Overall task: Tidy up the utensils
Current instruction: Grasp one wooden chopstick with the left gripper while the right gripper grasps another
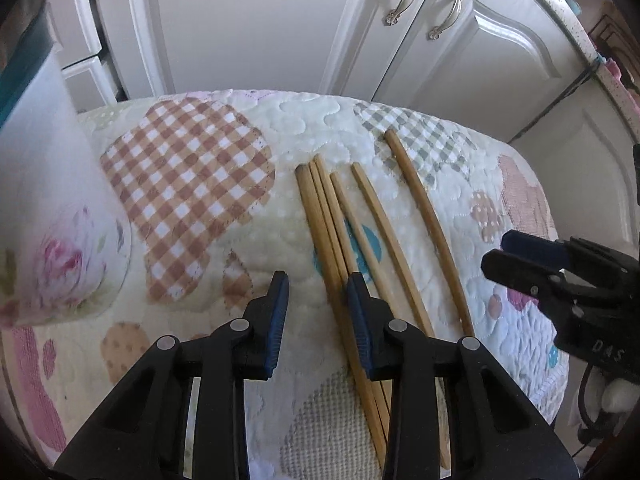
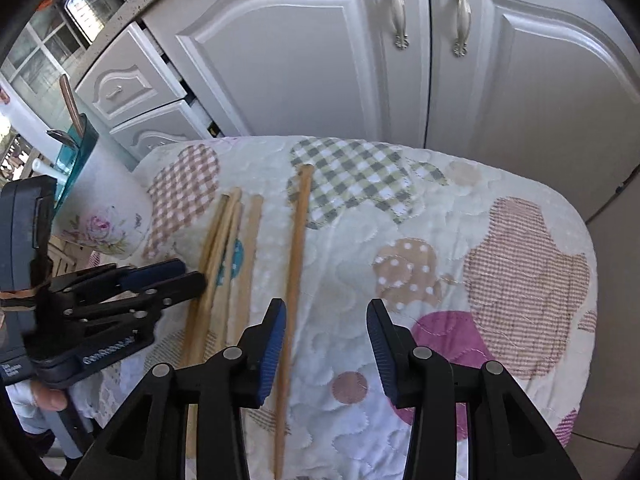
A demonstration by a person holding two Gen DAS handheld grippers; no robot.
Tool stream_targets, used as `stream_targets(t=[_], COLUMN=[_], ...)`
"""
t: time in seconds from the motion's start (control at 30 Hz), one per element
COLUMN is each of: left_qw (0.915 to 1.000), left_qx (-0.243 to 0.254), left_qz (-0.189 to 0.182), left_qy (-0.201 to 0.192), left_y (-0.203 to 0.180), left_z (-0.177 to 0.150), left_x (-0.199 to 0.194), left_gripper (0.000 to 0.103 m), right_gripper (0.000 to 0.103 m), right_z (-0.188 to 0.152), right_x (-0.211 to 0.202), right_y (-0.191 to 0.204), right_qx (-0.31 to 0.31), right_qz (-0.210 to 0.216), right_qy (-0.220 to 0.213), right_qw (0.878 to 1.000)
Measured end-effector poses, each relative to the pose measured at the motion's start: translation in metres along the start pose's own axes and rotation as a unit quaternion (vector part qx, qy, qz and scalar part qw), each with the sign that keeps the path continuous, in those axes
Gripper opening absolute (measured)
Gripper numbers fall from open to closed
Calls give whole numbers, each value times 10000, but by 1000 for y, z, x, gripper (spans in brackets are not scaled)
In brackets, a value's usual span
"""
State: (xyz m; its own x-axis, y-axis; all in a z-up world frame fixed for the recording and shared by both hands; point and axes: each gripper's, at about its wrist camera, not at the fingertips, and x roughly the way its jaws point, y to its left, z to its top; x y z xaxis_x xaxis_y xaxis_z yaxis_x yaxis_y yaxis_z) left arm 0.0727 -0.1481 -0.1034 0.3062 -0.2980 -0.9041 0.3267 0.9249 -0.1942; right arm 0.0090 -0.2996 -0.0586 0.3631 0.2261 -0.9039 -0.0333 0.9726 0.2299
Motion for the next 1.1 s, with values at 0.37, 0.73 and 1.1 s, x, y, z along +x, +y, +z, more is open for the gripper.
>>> stream_targets(t=[0.37,0.73,1.1], left_qw=[9997,9989,9988], left_qx=[-225,-408,-481], left_qz=[127,193,-70], left_qy=[52,-91,21], left_y=[23,12,14], left_z=[-3,24,25], left_x=[-6,1,3], left_gripper=[17,18,18], right_gripper=[40,36,35], right_z=[30,73,77], right_x=[34,68,72], right_y=[13,14,10], right_qx=[-104,-297,-356], right_qz=[6,-216,-78], right_qy=[101,233,211], right_qw=[9999,9991,9991])
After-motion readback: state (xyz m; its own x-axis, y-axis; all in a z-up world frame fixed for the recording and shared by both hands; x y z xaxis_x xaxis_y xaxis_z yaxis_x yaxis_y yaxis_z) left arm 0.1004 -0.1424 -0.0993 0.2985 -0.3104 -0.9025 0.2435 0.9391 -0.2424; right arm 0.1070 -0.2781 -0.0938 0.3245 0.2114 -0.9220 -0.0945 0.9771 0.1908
